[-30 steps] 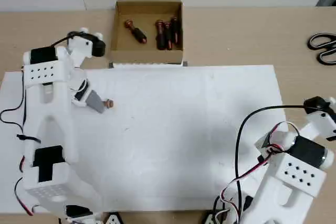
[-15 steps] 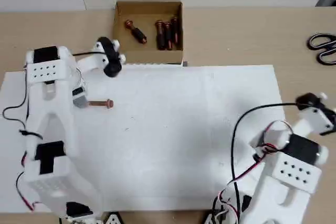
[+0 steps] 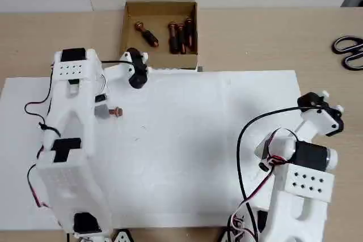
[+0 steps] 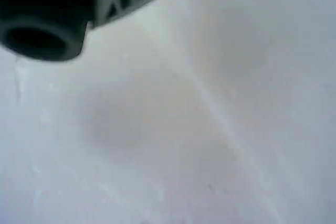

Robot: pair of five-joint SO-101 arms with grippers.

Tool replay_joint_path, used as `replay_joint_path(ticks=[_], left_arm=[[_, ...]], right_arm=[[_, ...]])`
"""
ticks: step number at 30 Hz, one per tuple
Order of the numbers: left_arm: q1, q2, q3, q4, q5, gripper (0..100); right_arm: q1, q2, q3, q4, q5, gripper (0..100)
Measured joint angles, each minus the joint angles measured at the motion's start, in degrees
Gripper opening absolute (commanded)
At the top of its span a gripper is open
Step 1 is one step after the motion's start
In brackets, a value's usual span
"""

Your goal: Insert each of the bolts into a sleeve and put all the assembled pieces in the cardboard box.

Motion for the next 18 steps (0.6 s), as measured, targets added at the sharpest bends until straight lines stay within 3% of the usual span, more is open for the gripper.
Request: replay_joint_path(ticks=[10,18], left_arm=[[0.18,9.85,-10.11,1.05,0.00,21],[2.99,10.73,-12.40,5.63,0.00,8]], right_arm=[[0.00,0.00,0.00,0.00,0.00,0.4],[0.00,0.00,2.46,-2.99,0.00,0.4]])
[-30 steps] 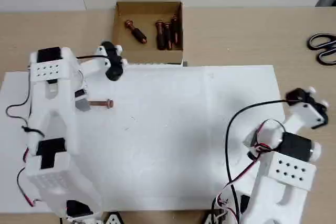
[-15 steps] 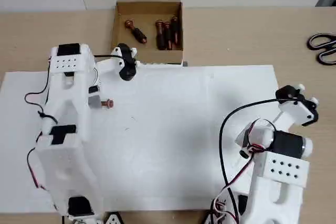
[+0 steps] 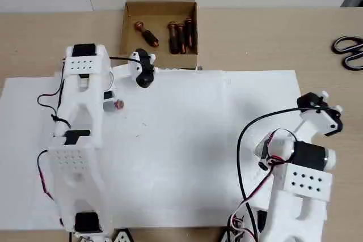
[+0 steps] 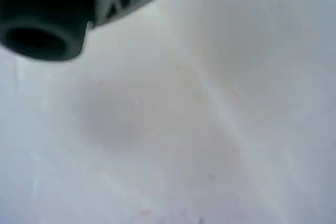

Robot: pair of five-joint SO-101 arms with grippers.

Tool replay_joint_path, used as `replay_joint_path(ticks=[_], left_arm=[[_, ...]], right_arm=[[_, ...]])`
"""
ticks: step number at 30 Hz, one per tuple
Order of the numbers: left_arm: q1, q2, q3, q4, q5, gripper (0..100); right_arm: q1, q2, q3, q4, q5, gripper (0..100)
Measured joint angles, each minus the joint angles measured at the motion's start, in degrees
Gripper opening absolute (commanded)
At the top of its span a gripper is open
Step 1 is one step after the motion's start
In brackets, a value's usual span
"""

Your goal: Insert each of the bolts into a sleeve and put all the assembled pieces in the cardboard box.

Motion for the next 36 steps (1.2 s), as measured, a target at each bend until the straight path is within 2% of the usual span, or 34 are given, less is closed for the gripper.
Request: replay_joint_path(ticks=[6,10,17,22,27,36], left_arm=[[0.88,0.09,-2.73,4.57,0.00,2],[0.88,0.09,-6.42,7.91,0.18,1],[0.88,-2.81,-7.91,8.09,6.86,1],[1.23,-11.34,-7.74,8.18,15.56,1],[1.76,-20.13,-1.93,8.44,23.91,1],[3.43,-42.90,7.65,8.53,49.93,1]], right_arm=[[-0.18,0.00,0.35,-0.26,0.00,0.4],[-3.43,0.00,-1.23,1.23,-0.09,0.4],[-8.62,0.00,-11.43,5.36,-0.09,0.4],[-13.98,0.00,-16.70,6.68,-0.09,0.4],[-19.96,0.00,-18.81,6.86,-0.09,0.4],[-36.22,-1.85,-18.90,6.86,2.37,0.5]])
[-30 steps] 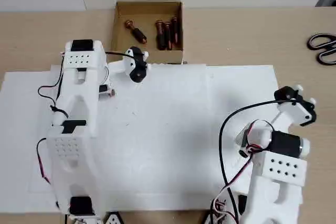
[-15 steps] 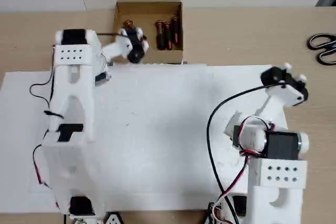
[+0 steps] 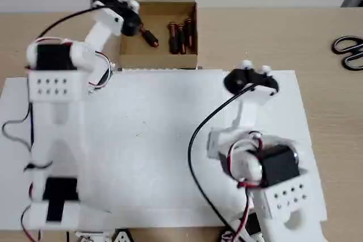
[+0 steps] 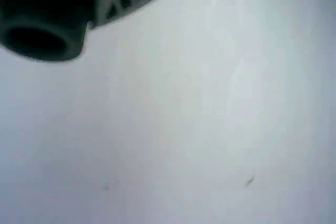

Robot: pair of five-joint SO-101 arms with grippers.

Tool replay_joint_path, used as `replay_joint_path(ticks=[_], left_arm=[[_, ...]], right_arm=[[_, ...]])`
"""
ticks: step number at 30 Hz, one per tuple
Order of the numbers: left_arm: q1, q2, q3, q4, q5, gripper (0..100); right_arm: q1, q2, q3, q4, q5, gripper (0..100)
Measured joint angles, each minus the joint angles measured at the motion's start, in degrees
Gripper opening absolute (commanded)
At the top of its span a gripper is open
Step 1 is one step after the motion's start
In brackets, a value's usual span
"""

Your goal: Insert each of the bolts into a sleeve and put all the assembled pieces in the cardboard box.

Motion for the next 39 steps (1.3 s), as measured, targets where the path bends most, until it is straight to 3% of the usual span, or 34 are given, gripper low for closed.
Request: replay_joint_path(ticks=[6,11,19,23,29,33,39], left_arm=[[2.02,-12.31,7.91,0.00,19.52,1],[2.11,-22.15,13.98,0.00,25.23,1],[2.11,-41.93,28.57,-1.76,46.77,1],[2.11,-50.90,37.63,-4.22,54.33,1],[2.11,-62.24,49.58,-8.70,62.51,1],[2.46,-67.43,55.12,-10.55,66.99,1],[7.91,-72.35,56.35,-11.96,68.04,1]], right_arm=[[-7.65,-8.70,0.00,-1.32,7.30,0.5],[-10.02,-17.14,2.20,-3.69,15.47,0.5],[-10.46,-35.16,23.56,-16.62,30.86,0.4],[-14.77,-45.63,35.78,-22.42,36.57,0.4],[-22.24,-50.90,46.33,-26.90,38.42,0.4],[-23.03,-50.99,50.55,-32.97,38.86,0.4],[-23.38,-50.99,54.77,-40.18,38.95,0.4]])
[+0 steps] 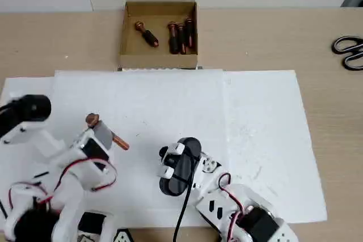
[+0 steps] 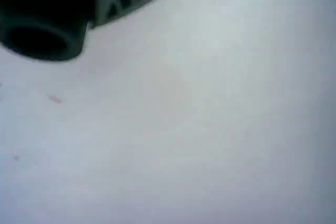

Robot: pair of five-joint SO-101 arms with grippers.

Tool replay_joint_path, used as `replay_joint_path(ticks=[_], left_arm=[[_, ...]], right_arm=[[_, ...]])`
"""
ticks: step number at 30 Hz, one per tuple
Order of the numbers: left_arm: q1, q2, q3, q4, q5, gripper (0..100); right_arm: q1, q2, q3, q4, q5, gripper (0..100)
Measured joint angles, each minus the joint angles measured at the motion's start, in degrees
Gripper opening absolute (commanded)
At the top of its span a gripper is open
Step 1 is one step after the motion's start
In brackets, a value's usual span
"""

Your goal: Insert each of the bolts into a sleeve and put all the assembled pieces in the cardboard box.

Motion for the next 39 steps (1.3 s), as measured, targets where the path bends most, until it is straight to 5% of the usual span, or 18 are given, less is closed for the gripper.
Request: replay_joint_path(ticks=[12,39], left_arm=[[4.75,-0.18,0.35,-1.49,0.00,1],[12.48,-0.44,3.69,-2.29,0.00,1]], right_arm=[[-5.54,0.09,0.70,-2.37,0.00,0.4],[-5.71,0.09,0.62,-5.54,0.00,0.4]])
